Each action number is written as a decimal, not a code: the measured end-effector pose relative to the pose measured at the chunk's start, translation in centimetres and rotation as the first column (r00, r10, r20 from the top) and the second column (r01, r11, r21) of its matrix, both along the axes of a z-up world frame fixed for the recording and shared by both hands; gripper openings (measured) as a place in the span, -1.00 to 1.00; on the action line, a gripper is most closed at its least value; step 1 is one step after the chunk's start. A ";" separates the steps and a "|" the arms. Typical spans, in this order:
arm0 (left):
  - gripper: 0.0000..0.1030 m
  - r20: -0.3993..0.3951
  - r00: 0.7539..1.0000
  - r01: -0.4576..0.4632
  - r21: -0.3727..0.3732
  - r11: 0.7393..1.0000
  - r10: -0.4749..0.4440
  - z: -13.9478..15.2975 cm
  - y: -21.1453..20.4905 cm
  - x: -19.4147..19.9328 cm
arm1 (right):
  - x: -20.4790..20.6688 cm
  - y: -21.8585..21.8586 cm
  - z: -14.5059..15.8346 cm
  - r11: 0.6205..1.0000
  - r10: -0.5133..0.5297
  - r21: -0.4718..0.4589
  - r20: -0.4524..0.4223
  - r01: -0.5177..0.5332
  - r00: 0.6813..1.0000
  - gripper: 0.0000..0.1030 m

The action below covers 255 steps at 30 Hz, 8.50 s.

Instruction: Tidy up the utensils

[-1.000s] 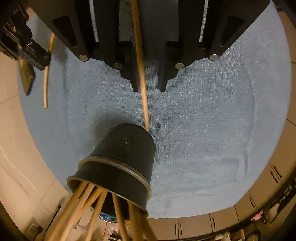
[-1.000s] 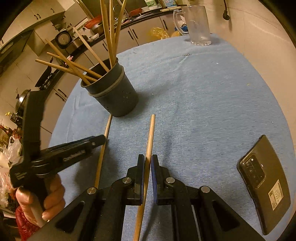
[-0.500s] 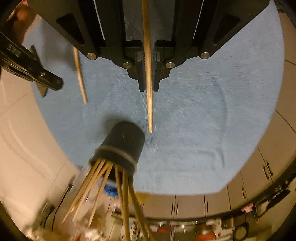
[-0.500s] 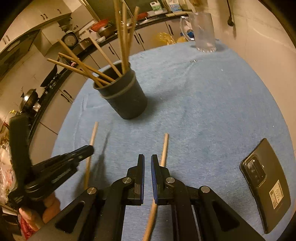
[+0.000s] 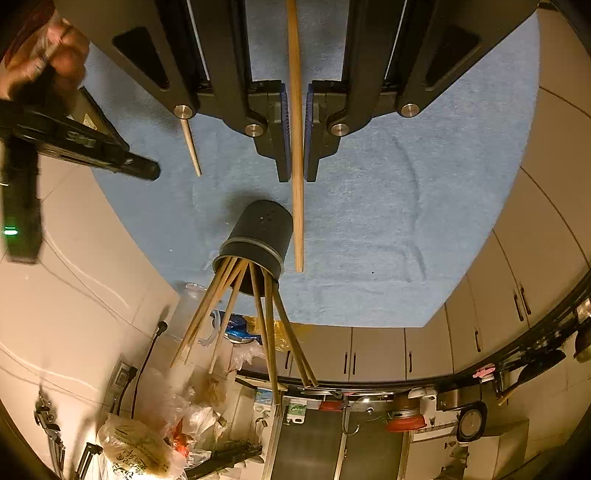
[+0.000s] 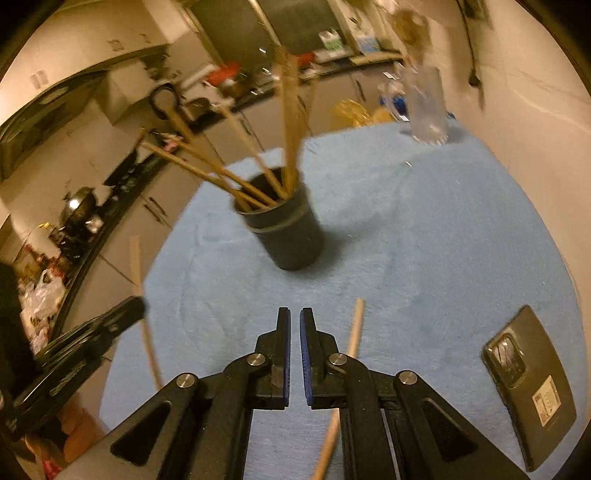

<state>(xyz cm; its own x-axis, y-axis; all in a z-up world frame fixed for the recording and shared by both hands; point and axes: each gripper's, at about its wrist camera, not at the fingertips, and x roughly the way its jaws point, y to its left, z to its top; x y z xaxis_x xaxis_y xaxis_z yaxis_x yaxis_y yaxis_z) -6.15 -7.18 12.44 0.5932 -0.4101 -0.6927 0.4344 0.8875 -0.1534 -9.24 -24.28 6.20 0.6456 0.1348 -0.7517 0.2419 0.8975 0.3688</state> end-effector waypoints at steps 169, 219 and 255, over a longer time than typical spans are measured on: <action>0.37 0.219 0.961 -0.181 0.051 0.982 0.166 3.3 -4.2 9.0 | 4.4 -1.5 7.2 0.962 -0.104 -0.193 0.386 0.191 0.917 0.11; 0.90 0.175 0.936 -0.341 0.252 0.906 0.304 -6.4 4.5 -3.7 | -6.7 9.2 1.2 0.877 -0.090 -0.441 0.243 0.193 0.966 0.92; 0.90 0.188 0.942 -0.325 0.291 0.900 0.279 -7.2 3.9 -4.0 | -5.9 8.8 -0.3 0.884 -0.108 -0.432 0.181 0.178 0.978 0.92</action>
<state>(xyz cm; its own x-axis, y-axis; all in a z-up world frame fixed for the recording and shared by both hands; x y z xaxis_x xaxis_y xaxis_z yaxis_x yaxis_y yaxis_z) -10.15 -3.25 5.21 0.7525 0.0287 -0.6579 0.1341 0.9714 0.1958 -15.11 -15.51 5.94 0.7399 -0.2927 -0.6056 0.3546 0.9348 -0.0186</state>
